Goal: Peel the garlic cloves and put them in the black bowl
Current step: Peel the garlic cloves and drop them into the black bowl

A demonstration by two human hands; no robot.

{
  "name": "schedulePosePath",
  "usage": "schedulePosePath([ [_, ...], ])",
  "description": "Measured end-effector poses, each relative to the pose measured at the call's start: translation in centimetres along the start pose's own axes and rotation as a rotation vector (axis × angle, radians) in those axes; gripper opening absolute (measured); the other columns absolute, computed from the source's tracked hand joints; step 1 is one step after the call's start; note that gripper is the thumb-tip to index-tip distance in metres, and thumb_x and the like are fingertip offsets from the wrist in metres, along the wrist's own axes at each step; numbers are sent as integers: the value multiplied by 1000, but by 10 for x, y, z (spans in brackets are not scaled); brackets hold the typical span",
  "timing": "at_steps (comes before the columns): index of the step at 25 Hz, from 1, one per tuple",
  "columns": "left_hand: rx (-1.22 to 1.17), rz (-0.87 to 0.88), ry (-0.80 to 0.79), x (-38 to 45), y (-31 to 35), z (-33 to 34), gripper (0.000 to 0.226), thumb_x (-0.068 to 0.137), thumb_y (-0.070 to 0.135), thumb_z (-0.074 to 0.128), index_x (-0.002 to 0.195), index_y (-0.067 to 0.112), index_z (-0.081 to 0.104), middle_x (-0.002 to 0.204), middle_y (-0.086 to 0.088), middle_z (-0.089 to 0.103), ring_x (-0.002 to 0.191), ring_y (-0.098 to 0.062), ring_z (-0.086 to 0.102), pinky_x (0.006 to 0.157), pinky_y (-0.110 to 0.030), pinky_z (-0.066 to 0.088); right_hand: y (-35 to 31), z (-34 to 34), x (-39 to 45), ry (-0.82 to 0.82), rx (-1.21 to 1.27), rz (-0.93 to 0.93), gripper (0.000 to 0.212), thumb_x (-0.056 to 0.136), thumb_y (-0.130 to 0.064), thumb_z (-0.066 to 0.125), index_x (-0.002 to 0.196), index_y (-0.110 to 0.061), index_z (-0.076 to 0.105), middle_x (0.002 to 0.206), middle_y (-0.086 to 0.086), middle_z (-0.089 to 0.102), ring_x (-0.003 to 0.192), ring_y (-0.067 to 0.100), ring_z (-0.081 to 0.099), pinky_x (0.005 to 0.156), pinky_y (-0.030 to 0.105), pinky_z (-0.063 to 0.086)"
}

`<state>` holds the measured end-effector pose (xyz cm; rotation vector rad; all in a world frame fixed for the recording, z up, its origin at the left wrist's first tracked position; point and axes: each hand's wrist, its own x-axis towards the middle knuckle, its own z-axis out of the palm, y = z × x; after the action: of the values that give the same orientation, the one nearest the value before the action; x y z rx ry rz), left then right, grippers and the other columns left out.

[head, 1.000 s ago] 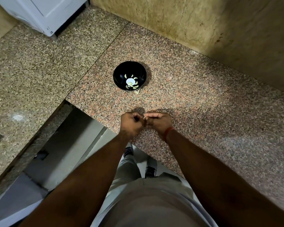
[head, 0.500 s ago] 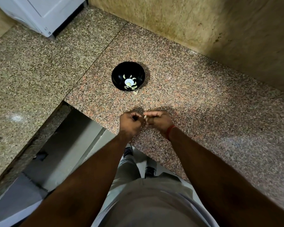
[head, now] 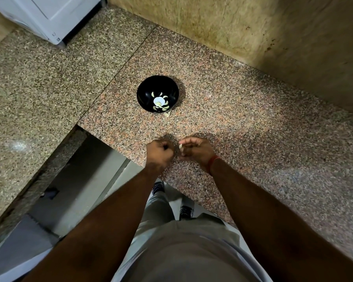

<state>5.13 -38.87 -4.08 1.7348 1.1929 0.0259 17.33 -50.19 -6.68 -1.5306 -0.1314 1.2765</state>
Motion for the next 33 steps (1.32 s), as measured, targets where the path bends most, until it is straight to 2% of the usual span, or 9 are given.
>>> schedulePosePath([
  [4,15,46,24,1,0,2,25,93,7,68,75,25,73,71,5,71,52,-4,64,49,-15,50,2,0,1,37,-25,-43,29,86,11,71,113,0,72,106,28,71,86,31,70,81,49,63],
  [8,-2,96,25,0,2,2,23,88,4,74,76,23,74,73,7,72,58,1,65,54,-10,48,2,1,2,70,-56,-73,27,85,12,71,109,0,71,102,28,73,81,31,71,76,47,64],
  [10,3,93,39,-2,5,1,25,89,3,72,74,23,74,70,6,71,53,-1,63,50,-10,46,2,1,4,79,-69,-83,23,85,11,71,106,2,71,98,28,73,79,32,71,75,47,64],
  [13,4,71,28,-2,10,2,27,91,3,67,74,24,72,70,7,69,60,-12,64,49,-11,45,3,3,5,102,-92,-88,20,85,9,72,103,-1,74,94,22,76,82,39,73,79,52,63],
  [16,-21,23,-13,-3,11,3,14,90,6,72,82,16,74,78,0,72,65,-18,66,49,-14,48,3,4,4,122,-121,-112,19,85,8,73,100,-2,76,93,17,77,91,43,73,81,53,63],
  [21,-1,65,-32,-4,7,1,5,90,8,75,91,12,77,82,-1,74,69,-17,70,52,-11,48,0,6,-1,159,-214,-202,15,83,8,75,94,-2,78,89,13,78,77,25,74,73,38,64],
  [27,1,29,-64,-4,4,2,6,94,7,70,92,12,74,84,-3,73,68,-17,70,55,-19,54,2,9,-1,181,-273,-264,15,81,8,77,94,0,79,92,11,78,79,20,75,70,28,62],
  [30,30,58,-52,-3,4,2,15,92,2,68,85,15,71,78,-1,70,64,-14,66,53,-20,52,5,11,1,175,-288,-266,15,80,5,79,93,-5,80,91,8,79,86,24,76,81,38,64],
  [33,60,93,-48,0,3,3,21,91,0,68,78,16,68,72,-1,67,60,-17,63,52,-23,51,7,13,3,183,-267,-254,15,80,4,80,92,-5,80,88,9,79,84,28,76,82,47,63],
])
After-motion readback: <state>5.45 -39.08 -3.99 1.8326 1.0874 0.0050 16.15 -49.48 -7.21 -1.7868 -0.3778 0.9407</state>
